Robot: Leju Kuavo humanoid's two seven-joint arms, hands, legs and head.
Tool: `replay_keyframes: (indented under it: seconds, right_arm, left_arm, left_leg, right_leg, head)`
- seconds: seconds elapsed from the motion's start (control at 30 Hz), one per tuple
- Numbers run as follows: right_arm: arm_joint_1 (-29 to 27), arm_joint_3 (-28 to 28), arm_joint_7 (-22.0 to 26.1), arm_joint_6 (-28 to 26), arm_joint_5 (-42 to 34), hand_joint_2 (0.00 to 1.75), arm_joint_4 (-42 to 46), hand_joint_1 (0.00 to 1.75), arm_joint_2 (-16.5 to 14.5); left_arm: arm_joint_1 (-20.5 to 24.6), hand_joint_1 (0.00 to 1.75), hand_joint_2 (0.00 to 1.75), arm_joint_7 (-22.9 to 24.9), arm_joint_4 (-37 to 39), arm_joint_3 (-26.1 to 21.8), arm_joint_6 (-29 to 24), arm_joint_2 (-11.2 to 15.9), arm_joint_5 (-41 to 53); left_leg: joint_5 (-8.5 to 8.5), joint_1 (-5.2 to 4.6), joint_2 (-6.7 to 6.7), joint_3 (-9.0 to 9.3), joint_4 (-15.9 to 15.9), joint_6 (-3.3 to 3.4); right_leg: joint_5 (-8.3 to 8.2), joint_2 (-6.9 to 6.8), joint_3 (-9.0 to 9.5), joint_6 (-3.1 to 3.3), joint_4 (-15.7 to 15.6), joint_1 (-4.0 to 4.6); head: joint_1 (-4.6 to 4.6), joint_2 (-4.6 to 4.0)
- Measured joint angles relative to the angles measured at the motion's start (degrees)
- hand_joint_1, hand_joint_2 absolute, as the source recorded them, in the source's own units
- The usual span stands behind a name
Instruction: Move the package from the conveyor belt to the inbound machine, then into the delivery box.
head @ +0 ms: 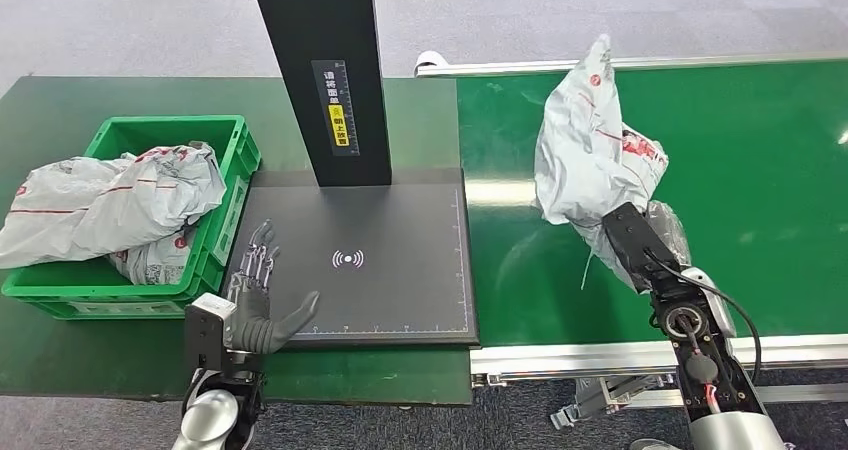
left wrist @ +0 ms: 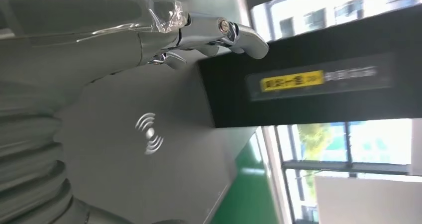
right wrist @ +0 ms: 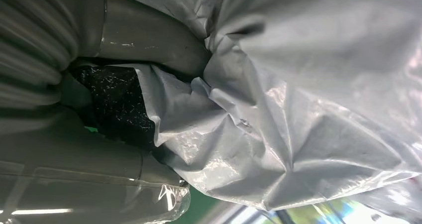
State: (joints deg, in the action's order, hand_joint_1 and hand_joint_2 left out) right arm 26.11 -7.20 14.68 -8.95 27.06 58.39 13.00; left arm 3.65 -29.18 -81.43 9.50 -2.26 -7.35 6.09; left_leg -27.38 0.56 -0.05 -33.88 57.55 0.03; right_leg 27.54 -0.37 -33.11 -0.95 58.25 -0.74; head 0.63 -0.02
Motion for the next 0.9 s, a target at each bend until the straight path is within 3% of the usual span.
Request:
replay_keyframes:
  seconds: [0.07,0.17,0.3,0.73,0.9]
  right_arm:
    - [-1.4,1.3,6.5,-2.2,-2.6,1.75,3.5,1.75,-1.8]
    - [-3.5,1.9,15.6,-6.3,-5.8,1.75,9.8,1.75,-5.0]
    - [-5.1,0.2,24.0,-7.9,-7.5,1.75,16.6,1.75,-8.2]
    - [-6.1,-3.9,25.1,-7.3,-6.5,1.75,21.5,1.75,-10.6]
    - [-4.4,-9.3,24.9,-6.5,4.1,1.75,19.1,1.75,-10.8]
  left_arm:
    - [0.0,0.00,1.75,-3.6,-1.0,0.0,-4.2,-0.2,1.3]
    - [0.2,0.00,1.75,-9.1,-4.5,0.0,-14.8,-0.7,1.0]
    - [1.0,0.00,1.75,-10.8,-9.9,0.7,-24.2,-0.8,-1.7]
    - [1.7,0.00,1.75,-10.8,-15.4,1.9,-26.3,-0.8,-2.7]
    - [1.7,0.00,1.75,-10.8,-17.4,1.9,-29.0,-0.7,-4.3]
  left_leg:
    - [0.00,0.00,0.02,0.01,0.0,0.00]
    - [0.00,0.01,0.03,0.03,0.0,0.00]
    - [-0.01,0.03,0.10,0.06,0.0,-0.02]
    - [-0.01,0.00,0.12,0.10,0.0,-0.02]
    - [-0.02,0.03,0.25,0.12,0.0,-0.04]
  right_leg:
    - [-0.01,0.02,-0.01,0.00,0.0,0.00]
    - [0.00,0.05,-0.03,0.01,0.0,0.02]
    - [0.02,0.10,-0.02,0.05,0.0,0.06]
    - [0.01,0.13,0.03,0.04,0.0,0.01]
    - [0.01,0.24,0.02,0.06,0.0,0.07]
  head:
    - [-0.01,-0.01]
    - [-0.02,0.01]
    - [-0.02,0.00]
    - [0.00,-0.01]
    - [-0.01,-0.01]
